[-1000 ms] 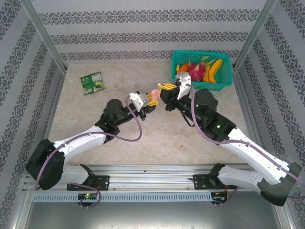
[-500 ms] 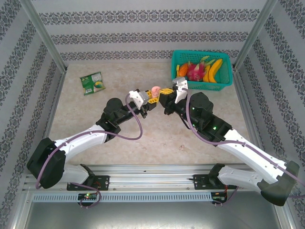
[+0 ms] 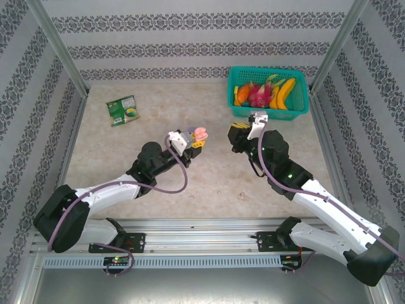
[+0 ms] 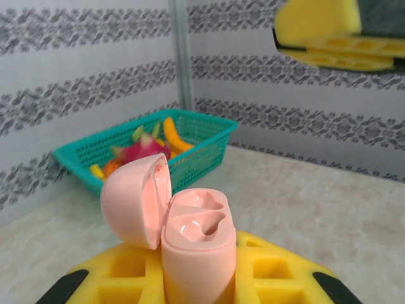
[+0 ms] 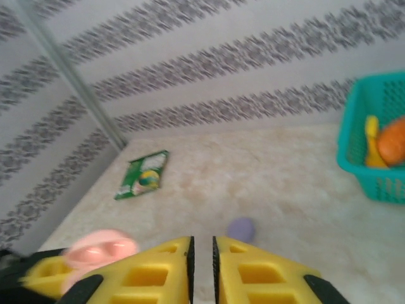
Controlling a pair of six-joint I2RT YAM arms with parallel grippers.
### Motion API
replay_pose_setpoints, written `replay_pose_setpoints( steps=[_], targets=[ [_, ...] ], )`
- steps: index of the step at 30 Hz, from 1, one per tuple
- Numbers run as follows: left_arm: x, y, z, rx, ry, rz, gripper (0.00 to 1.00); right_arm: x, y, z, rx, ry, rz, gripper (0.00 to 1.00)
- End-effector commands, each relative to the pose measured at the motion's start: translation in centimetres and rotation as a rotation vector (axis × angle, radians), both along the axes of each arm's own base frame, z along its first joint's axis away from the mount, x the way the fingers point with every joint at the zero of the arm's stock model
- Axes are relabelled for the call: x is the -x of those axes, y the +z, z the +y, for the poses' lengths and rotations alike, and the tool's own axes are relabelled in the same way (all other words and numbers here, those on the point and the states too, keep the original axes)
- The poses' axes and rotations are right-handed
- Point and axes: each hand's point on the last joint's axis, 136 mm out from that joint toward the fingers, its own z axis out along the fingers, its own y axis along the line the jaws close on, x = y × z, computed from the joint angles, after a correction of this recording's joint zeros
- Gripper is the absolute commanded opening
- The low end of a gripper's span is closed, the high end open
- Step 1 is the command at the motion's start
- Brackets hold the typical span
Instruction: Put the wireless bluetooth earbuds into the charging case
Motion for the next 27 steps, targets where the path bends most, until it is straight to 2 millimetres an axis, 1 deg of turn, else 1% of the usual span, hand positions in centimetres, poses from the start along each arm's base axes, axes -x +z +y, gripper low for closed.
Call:
replay_pose_setpoints(
  steps=[1, 4, 8, 11, 15, 18, 19, 23, 26, 27],
  targets=[
    [0.2, 3.5, 2.2, 0.091, 0.11, -0.079, 0.0, -0.2, -3.4, -1.0, -0.03, -0.062, 0.1, 0.23],
    [0.2, 3.7, 3.3, 0.076, 0.16, -0.077, 0.0, -0.2, -5.2, -0.7, -0.026, -0.057, 0.146, 0.28],
    [-0.6, 3.9, 4.8, 0.08, 0.235, -0.055, 0.0, -0.6, -7.2, 0.3, -0.01, -0.037, 0.218, 0.39],
    [-1.7, 4.2, 6.3, 0.105, 0.313, -0.03, 0.0, -1.2, -8.8, 2.2, 0.004, 0.002, 0.304, 0.46],
    [-3.4, 4.6, 9.5, 0.159, 0.449, 0.013, 0.0, -1.8, -11.4, 6.1, 0.071, 0.029, 0.432, 0.55],
    [-4.8, 4.7, 12.9, 0.221, 0.563, 0.07, 0.0, -2.3, -13.5, 9.7, 0.128, 0.036, 0.521, 0.62],
    [-5.3, 4.7, 14.2, 0.245, 0.604, 0.096, 0.0, -2.7, -14.0, 10.9, 0.136, 0.034, 0.545, 0.63],
    [-6.7, 4.5, 18.6, 0.299, 0.729, 0.163, 0.0, -4.0, -17.2, 15.2, 0.115, 0.036, 0.668, 0.64],
    [-7.2, 4.3, 21.5, 0.316, 0.817, 0.179, 0.0, -5.0, -19.2, 18.1, 0.119, 0.019, 0.725, 0.64],
    [-7.3, 4.3, 22.2, 0.321, 0.837, 0.178, 0.0, -5.2, -19.9, 18.8, 0.128, 0.016, 0.74, 0.64]
  ],
)
